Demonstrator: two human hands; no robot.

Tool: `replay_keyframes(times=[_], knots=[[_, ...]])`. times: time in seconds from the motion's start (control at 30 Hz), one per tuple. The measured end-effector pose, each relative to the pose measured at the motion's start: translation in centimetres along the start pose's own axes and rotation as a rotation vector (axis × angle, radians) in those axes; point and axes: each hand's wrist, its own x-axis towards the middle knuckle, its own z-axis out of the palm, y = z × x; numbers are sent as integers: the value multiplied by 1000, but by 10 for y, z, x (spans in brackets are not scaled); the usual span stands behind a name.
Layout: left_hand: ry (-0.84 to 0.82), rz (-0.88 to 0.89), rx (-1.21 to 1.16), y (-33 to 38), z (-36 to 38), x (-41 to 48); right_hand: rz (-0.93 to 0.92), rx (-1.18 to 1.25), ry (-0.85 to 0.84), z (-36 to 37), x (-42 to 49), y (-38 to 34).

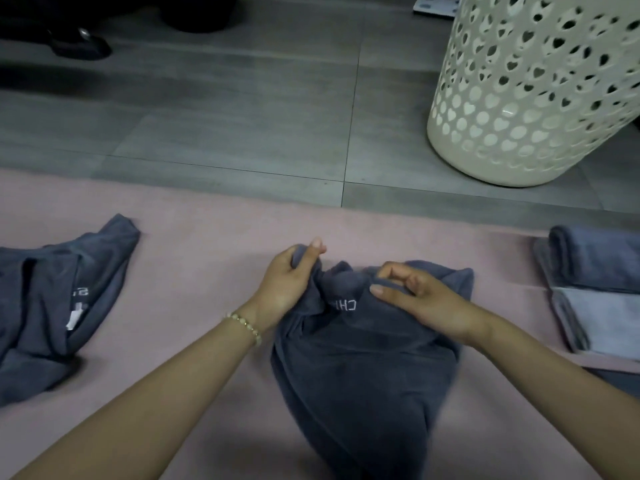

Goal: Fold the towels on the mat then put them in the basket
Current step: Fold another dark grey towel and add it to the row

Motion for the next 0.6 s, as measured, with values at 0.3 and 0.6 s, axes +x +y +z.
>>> replay_keyframes(times=[0.3, 0.6], knots=[[-298, -69, 61, 40, 26, -30, -5, 99, 79, -17, -43, -33], [-376, -259, -209, 67, 22, -53, -47, 29, 138, -26, -67, -51]])
